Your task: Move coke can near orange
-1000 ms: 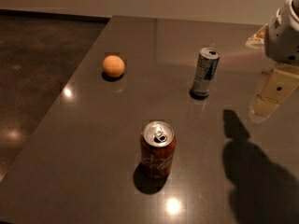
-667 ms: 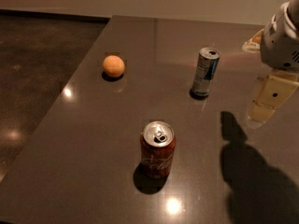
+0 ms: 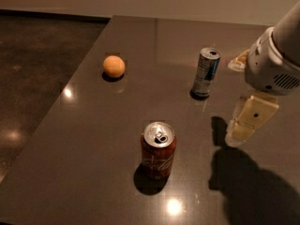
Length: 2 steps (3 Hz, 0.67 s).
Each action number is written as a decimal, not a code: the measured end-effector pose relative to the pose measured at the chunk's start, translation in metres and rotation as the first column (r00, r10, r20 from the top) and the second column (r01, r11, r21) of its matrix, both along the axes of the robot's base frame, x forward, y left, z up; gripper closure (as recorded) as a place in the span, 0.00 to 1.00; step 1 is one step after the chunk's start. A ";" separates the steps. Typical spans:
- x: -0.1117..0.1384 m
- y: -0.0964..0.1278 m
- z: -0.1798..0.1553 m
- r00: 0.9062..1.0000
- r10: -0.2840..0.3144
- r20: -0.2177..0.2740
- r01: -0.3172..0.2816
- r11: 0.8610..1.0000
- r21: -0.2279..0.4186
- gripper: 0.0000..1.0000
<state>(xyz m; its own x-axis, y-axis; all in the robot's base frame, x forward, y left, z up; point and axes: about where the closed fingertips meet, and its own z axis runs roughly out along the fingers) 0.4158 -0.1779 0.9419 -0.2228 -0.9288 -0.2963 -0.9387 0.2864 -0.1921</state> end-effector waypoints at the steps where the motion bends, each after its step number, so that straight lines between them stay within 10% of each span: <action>1: -0.009 0.026 -0.012 1.000 0.019 -0.023 -0.017 0.997 0.076 0.00; 2: -0.014 0.053 -0.019 0.998 0.038 -0.045 -0.029 0.985 0.172 0.00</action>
Offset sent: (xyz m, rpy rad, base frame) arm -0.0195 0.0870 -0.0270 0.3062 0.0883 0.0526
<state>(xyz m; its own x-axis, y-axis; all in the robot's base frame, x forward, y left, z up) 0.4020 -0.1246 0.9233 -0.2100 -0.8722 -0.4417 -0.9552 0.2794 -0.0976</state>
